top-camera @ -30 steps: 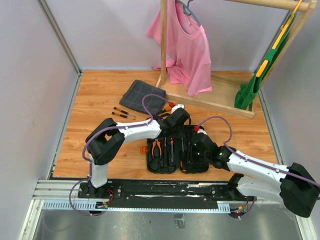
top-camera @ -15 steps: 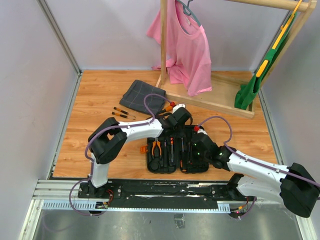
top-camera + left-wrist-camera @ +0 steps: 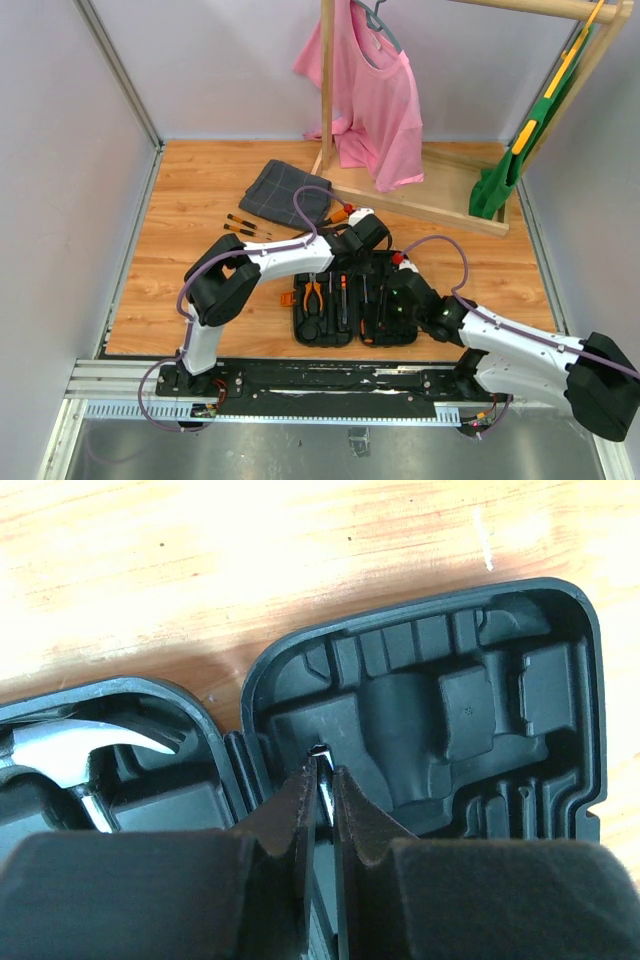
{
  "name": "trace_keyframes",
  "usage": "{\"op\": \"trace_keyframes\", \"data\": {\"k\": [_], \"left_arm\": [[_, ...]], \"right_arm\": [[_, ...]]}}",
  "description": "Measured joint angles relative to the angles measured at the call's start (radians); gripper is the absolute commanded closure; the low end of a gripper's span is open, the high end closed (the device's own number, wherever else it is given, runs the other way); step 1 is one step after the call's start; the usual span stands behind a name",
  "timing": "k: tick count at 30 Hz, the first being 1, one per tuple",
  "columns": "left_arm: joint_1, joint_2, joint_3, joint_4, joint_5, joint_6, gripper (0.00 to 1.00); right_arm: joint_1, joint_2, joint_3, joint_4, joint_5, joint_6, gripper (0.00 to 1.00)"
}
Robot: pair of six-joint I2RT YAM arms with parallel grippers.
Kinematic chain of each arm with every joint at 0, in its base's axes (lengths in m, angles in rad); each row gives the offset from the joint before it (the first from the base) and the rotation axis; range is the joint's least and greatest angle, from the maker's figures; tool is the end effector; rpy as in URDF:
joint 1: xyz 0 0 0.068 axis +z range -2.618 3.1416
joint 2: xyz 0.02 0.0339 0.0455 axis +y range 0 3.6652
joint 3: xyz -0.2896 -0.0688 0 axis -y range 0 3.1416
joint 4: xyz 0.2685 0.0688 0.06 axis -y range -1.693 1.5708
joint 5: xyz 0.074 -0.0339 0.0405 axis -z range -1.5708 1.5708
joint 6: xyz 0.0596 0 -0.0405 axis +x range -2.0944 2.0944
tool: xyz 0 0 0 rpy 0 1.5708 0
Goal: Sort the tools into containers
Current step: Place the screwdriver in the storage box.
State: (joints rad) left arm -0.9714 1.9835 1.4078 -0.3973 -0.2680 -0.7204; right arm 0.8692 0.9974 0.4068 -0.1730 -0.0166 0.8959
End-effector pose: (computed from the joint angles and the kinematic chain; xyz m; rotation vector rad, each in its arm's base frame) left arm 0.2771 -0.3775 0.1743 0.2122 2.5211 -0.3571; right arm 0.1385 0.1655 0.1647 0.0246 2.5121 0.8419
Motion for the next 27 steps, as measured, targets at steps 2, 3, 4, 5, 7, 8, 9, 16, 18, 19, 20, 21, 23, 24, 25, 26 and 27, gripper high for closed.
{"op": "trace_keyframes", "data": {"k": [2,3,4,5,7,8,9,16,18,19,20,21,23,24,25,26,27], "left_arm": [[-0.002,0.003,0.001,-0.001,-0.004,-0.009,0.92],[-0.002,0.004,0.001,0.0,-0.005,-0.014,0.93],[-0.002,0.005,0.002,-0.001,-0.005,-0.017,0.94],[-0.002,0.006,0.003,-0.002,-0.005,-0.019,0.95],[-0.004,0.012,0.012,-0.01,-0.007,-0.022,0.97],[-0.005,0.015,0.018,-0.016,-0.008,-0.023,0.98],[-0.006,0.018,0.022,-0.021,-0.008,-0.023,0.99],[-0.008,0.034,0.042,-0.04,-0.011,-0.023,1.0],[-0.008,0.035,0.043,-0.041,-0.011,-0.024,0.99],[-0.008,0.036,0.043,-0.041,-0.011,-0.025,1.0],[-0.008,0.037,0.043,-0.04,-0.011,-0.025,0.99],[-0.008,0.037,0.043,-0.04,-0.011,-0.026,1.0],[-0.008,0.04,0.043,-0.039,-0.011,-0.029,0.99],[-0.008,0.043,0.043,-0.037,-0.011,-0.031,0.99],[-0.008,0.043,0.043,-0.036,-0.011,-0.032,1.0],[-0.008,0.044,0.042,-0.034,-0.011,-0.034,0.99],[-0.008,0.046,0.042,-0.032,-0.011,-0.036,0.99]], "right_arm": [[0.0,-0.009,-0.007,0.005,0.003,0.008,0.93],[0.0,-0.012,-0.009,0.006,0.004,0.011,0.94],[0.0,-0.013,-0.01,0.007,0.006,0.016,0.94],[0.0,-0.014,-0.011,0.008,0.006,0.018,0.95],[0.0,-0.016,-0.012,0.007,0.009,0.023,0.97],[0.001,-0.016,-0.012,0.006,0.011,0.024,0.98],[0.001,-0.015,-0.012,0.005,0.013,0.026,0.99],[0.002,0.027,0.017,-0.024,0.023,0.027,0.99],[0.002,0.038,0.028,-0.037,0.027,0.028,0.99],[0.003,0.043,0.033,-0.044,0.029,0.028,0.99],[0.011,0.048,0.04,-0.052,0.035,0.029,0.99],[0.018,0.056,0.05,-0.062,0.047,0.029,0.99],[0.026,0.071,0.066,-0.079,0.064,0.029,1.0],[0.03,0.081,0.075,-0.087,0.071,0.029,1.0],[0.035,0.09,0.084,-0.095,0.078,0.03,0.99],[0.041,0.101,0.093,-0.103,0.088,0.032,0.99],[0.047,0.11,0.1,-0.11,0.096,0.032,0.99]]}}
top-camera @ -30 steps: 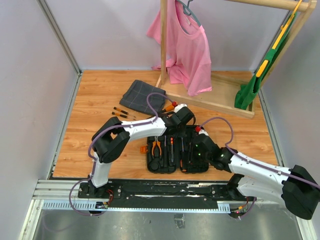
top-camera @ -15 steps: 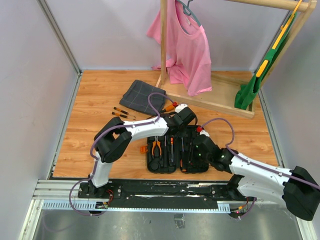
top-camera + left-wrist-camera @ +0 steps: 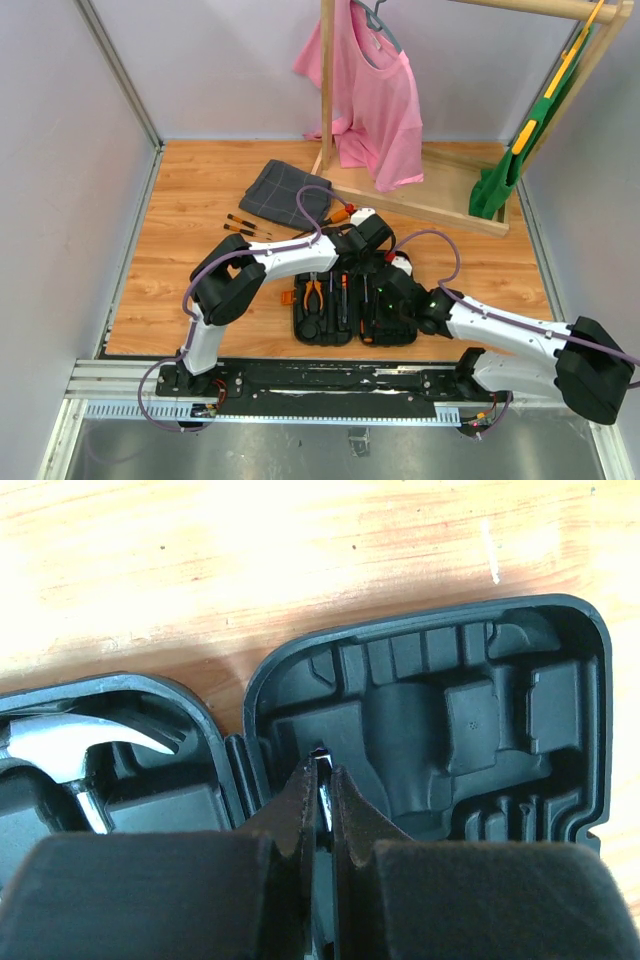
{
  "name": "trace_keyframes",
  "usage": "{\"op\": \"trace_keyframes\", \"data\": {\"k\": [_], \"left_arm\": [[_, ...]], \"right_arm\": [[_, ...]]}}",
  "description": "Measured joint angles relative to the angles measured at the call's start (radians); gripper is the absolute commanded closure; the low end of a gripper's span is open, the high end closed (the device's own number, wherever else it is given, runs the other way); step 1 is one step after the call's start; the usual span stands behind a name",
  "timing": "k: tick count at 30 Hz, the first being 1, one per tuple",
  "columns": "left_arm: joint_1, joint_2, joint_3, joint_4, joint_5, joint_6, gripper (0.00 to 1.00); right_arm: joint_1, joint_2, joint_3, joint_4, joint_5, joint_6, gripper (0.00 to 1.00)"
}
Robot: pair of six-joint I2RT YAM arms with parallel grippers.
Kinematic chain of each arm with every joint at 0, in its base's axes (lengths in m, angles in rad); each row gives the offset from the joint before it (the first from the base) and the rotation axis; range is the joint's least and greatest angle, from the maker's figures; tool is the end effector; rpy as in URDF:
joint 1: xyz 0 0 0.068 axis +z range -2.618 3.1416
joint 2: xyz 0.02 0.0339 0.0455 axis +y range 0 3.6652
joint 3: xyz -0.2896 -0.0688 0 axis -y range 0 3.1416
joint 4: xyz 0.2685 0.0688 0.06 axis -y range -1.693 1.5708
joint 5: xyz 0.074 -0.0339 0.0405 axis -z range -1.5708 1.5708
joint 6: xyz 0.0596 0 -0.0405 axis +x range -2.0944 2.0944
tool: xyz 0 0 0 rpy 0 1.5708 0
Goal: Sort the tools into containers
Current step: Place the screwdriver in the storage box.
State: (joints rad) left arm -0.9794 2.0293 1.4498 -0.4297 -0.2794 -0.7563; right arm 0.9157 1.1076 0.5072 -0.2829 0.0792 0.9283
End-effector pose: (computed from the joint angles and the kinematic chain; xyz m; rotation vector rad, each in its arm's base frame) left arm 0.2788 -0.3857 0.1652 0.1812 2.5475 -0.3295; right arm 0.1443 0.1801 0.1673 0.0529 2.5836 0.6751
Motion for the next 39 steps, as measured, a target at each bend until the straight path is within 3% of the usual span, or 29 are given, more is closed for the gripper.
{"op": "trace_keyframes", "data": {"k": [16,39], "left_arm": [[0.0,0.028,-0.021,0.074,0.0,-0.005,0.99],[-0.022,0.087,0.009,0.123,-0.031,0.039,0.99]], "right_arm": [[0.022,0.092,0.021,0.041,0.066,0.053,1.0],[0.022,0.093,-0.021,0.118,0.127,0.11,0.99]]}}
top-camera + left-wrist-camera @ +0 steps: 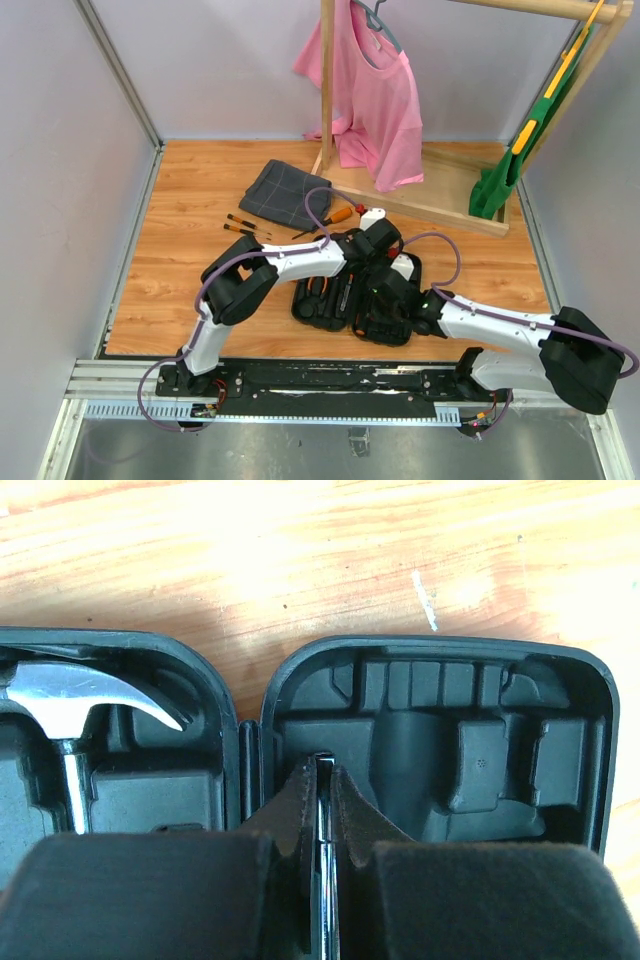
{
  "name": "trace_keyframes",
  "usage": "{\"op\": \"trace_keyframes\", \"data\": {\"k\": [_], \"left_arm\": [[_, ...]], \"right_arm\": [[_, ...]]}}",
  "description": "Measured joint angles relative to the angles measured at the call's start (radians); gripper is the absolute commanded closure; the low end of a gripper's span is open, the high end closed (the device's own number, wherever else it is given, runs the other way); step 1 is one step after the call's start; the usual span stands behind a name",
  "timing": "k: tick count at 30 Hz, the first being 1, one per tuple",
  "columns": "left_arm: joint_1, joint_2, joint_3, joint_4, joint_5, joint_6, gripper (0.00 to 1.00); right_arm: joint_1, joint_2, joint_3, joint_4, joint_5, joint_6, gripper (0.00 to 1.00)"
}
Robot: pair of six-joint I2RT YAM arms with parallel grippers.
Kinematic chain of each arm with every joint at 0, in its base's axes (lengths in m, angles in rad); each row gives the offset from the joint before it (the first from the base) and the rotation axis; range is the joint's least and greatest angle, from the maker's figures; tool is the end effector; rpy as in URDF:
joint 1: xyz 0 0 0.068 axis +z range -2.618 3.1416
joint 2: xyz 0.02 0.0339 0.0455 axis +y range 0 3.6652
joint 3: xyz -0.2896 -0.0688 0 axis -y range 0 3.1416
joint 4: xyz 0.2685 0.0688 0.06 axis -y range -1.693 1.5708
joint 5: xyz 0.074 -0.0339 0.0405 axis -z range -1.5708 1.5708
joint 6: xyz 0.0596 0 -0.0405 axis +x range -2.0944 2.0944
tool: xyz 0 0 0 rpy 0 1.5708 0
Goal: Sort the tools into containers
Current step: Place the screwdriver in the storage box, then pick up the screwdriver from the center of the board.
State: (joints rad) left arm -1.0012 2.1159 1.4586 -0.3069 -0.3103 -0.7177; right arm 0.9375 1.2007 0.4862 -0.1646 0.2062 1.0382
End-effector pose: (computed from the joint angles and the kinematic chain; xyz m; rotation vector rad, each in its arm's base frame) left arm 0.2817 -0.4061 0.1372 0.2318 2.4897 -0.3370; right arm 0.1529 0.1877 0.1510 0.2212 2.5185 0.6161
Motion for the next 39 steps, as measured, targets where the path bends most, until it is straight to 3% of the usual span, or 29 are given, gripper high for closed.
{"op": "trace_keyframes", "data": {"k": [12,25,39], "left_arm": [[-0.013,-0.009,-0.017,0.047,-0.023,0.006,0.99],[-0.014,-0.082,-0.051,0.016,0.036,-0.004,0.69],[0.048,-0.271,-0.084,-0.121,0.15,0.019,0.59]], "right_arm": [[0.0,-0.063,-0.027,0.008,0.018,-0.005,0.99],[0.0,-0.103,-0.039,-0.034,-0.008,-0.052,0.99],[0.0,-0.107,-0.043,-0.032,-0.022,-0.063,0.99]]}}
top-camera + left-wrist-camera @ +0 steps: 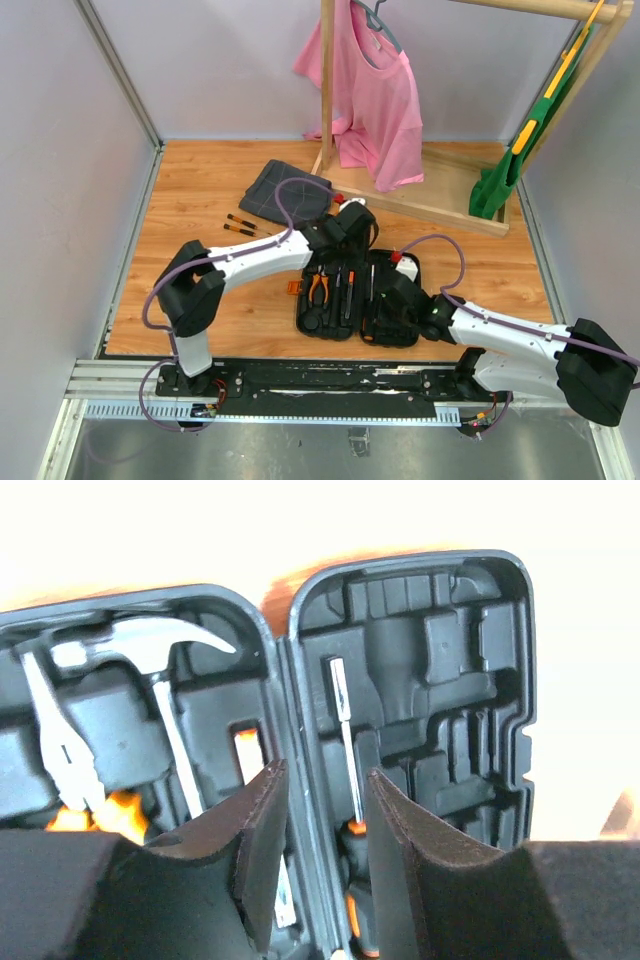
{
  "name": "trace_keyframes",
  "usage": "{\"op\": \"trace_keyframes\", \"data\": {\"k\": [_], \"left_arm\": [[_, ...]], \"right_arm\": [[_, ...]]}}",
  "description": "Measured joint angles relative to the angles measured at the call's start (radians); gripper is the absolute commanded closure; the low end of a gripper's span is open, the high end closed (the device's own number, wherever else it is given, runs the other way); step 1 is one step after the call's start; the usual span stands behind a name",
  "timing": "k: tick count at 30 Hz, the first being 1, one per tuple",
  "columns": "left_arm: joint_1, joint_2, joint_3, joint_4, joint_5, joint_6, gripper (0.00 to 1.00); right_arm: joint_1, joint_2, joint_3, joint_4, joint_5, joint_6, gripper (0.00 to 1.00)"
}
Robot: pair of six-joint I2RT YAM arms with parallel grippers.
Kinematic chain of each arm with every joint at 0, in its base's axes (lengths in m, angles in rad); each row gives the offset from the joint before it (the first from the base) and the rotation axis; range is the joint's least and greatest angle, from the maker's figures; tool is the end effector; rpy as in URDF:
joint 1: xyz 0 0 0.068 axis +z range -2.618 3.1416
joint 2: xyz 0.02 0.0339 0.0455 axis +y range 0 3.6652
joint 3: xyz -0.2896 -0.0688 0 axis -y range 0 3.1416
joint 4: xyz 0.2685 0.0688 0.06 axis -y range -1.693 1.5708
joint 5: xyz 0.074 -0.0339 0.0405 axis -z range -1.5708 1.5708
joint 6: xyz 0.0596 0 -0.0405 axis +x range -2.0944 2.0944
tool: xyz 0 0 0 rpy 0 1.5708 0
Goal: Sort the tools into containers
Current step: Pick up the screwdriver from the center of the board.
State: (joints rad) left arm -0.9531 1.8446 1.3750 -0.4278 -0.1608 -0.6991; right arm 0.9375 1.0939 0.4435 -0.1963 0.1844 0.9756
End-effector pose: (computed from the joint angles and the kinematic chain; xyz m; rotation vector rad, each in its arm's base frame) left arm 0.2671 -0.3595 0.2205 0.2491 2.5126 -0.5118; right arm 0.1419 0.1748 0.1566 0.1354 2.5027 0.6418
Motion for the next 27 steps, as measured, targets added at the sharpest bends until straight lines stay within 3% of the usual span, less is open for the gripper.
{"op": "trace_keyframes", "data": {"k": [7,20,22,27], "left_arm": [[0.045,-0.2,-0.116,-0.014,-0.047,0.006,0.58],[0.249,-0.468,-0.379,-0.07,-0.119,0.012,0.58],[0.26,-0.489,-0.388,-0.078,-0.127,0.015,0.57],[0.28,-0.531,-0.401,-0.084,-0.158,0.022,0.55]], "right_arm": [[0.0,0.013,0.019,-0.005,-0.018,-0.089,0.99],[0.088,0.16,0.148,-0.041,-0.02,-0.285,0.99],[0.101,0.174,0.155,-0.033,-0.028,-0.296,0.96],[0.112,0.166,0.158,-0.029,-0.03,-0.3,0.77]]}}
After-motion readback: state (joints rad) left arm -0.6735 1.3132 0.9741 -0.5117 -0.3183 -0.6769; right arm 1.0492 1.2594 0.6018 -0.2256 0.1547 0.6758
